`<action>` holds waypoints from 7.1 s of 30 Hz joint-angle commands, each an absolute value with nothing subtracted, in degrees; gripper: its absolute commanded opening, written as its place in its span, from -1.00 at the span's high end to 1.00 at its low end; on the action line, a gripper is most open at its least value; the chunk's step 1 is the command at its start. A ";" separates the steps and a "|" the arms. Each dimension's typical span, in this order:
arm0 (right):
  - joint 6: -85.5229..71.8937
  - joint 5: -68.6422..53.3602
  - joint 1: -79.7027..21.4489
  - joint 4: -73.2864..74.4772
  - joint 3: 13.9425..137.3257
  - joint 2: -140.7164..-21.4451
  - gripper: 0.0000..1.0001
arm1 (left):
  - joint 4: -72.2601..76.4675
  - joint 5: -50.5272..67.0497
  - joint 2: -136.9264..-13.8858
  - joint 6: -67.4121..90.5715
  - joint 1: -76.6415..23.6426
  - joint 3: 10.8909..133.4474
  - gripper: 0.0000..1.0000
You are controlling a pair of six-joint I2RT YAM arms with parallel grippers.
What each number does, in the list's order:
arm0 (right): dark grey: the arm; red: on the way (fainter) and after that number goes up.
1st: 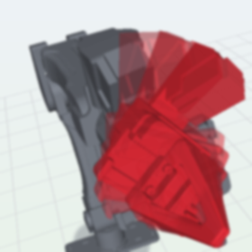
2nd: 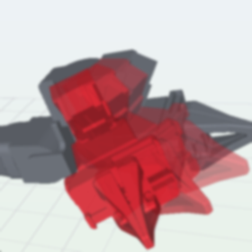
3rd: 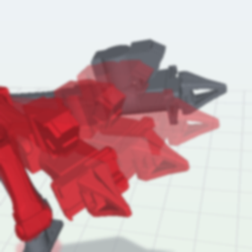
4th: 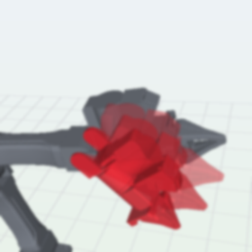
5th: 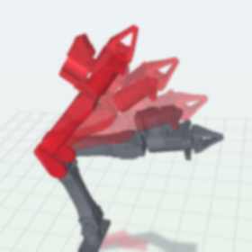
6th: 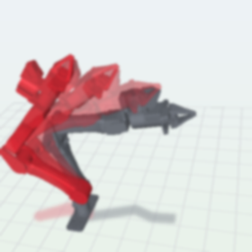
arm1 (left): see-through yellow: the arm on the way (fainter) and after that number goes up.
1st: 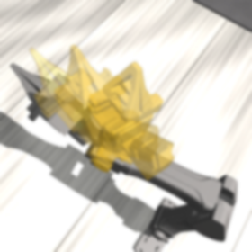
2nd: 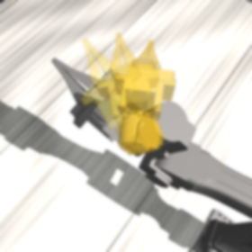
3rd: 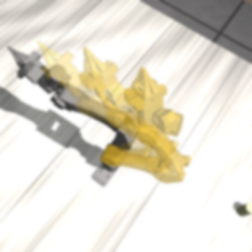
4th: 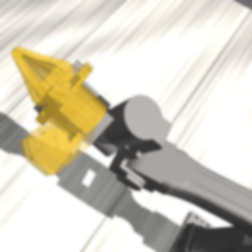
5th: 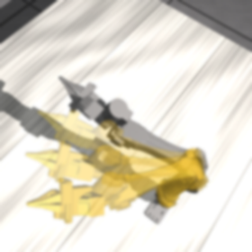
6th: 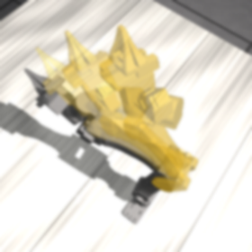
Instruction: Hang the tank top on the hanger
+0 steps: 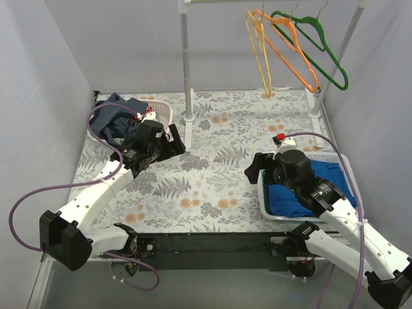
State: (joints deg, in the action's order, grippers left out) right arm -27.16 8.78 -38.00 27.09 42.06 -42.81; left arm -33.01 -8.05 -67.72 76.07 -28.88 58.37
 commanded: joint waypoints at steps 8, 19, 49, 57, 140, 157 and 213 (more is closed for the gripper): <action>-22.16 10.64 -38.06 19.26 42.71 -44.20 -0.97 | -34.10 -19.15 -71.01 78.57 -28.04 67.05 -0.96; -19.34 4.66 -38.06 14.50 47.54 -55.98 -0.93 | -32.61 -28.20 -89.45 80.16 -8.45 82.87 -0.89; -18.63 0.26 -38.06 12.57 50.89 -62.58 -0.83 | -34.63 -31.03 -101.43 69.79 -0.79 112.32 1.00; -17.76 0.35 -38.06 13.71 54.31 -62.75 -0.82 | -27.35 -18.74 -91.34 66.80 -0.88 115.22 1.00; -23.82 20.57 -55.28 18.54 47.99 -57.57 0.97 | -19.86 5.80 -74.08 83.15 -32.26 42.89 0.09; -21.80 19.25 -55.20 19.95 55.70 -58.18 0.97 | -20.83 -3.08 -72.41 80.51 -32.61 45.60 0.24; -31.97 19.81 -54.05 22.06 47.84 -53.52 0.92 | -32.88 -10.84 -57.83 79.25 -32.52 56.11 1.00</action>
